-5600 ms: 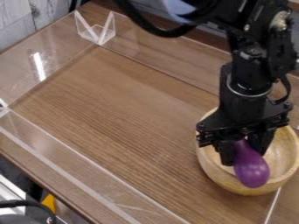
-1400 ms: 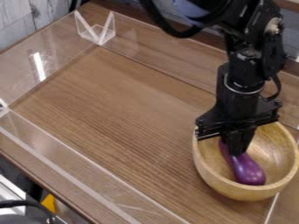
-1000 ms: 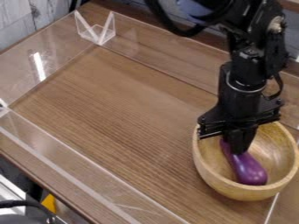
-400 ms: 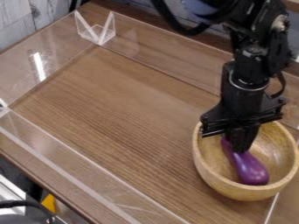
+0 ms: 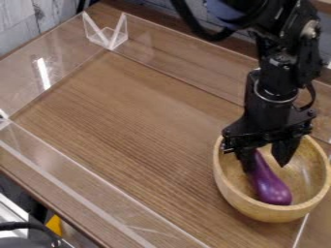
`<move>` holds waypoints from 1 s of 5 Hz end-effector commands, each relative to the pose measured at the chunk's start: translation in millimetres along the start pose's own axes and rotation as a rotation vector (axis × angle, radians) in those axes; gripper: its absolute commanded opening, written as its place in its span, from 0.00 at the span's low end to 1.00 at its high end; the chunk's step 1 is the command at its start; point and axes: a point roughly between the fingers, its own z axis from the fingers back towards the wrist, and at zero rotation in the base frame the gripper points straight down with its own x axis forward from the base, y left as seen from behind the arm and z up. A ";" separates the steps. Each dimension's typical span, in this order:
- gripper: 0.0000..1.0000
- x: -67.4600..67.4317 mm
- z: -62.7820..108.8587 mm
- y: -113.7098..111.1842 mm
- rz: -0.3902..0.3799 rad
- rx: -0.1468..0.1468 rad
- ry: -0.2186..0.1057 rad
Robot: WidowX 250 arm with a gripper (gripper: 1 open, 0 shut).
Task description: Put the purple eggplant in the brown bowl
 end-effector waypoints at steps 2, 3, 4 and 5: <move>1.00 4.1 8.9 -6.1 0.000 -0.029 -0.024; 1.00 4.0 7.7 -5.6 -0.002 -0.023 -0.028; 0.00 3.9 6.7 -5.4 -0.001 -0.021 -0.030; 1.00 3.5 6.8 -5.2 -0.003 -0.019 -0.034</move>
